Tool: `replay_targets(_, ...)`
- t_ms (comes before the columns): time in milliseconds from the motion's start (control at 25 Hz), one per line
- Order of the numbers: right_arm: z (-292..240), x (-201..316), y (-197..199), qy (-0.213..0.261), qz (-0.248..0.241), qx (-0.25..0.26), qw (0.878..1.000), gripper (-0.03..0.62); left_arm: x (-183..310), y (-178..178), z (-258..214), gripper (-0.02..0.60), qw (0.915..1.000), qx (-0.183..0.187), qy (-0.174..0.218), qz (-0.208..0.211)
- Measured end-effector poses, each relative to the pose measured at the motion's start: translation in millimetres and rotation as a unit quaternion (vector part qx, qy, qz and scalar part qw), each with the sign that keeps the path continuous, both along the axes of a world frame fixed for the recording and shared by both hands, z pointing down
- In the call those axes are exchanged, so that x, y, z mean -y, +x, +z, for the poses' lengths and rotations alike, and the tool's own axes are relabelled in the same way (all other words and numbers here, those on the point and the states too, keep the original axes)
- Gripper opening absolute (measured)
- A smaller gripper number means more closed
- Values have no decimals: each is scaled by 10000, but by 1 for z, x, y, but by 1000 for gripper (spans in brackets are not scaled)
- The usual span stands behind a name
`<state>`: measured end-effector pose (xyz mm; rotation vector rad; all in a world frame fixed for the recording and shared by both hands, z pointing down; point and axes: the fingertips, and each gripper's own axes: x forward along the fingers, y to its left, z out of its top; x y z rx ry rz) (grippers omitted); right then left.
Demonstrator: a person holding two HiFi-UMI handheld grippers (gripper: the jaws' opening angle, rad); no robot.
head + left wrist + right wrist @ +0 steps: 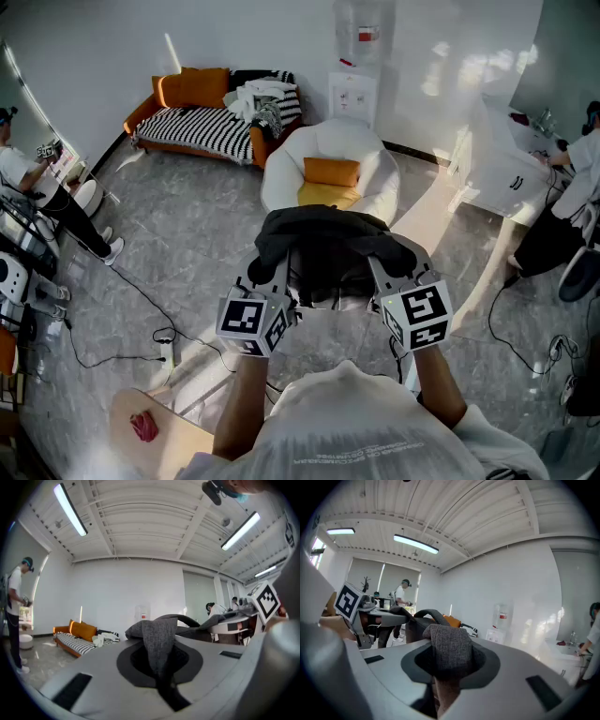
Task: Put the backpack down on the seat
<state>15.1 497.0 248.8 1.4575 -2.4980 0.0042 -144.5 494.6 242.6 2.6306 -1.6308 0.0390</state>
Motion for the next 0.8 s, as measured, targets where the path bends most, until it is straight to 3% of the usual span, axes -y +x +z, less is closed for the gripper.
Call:
replay_targets(160,0,-3,-8,43,-36,-128,9999,96,2,-9,-1,9,9980,-503,-332,201)
replay_targets(480,8,-1,-19,-151,88,-121,9998,97,-1,-19,8,9,9984,65,-221,510)
replay_targets(800,29,-4,-44,-457,223,-48,9987,97,-5,-43,28,11,9963,255,-433,691)
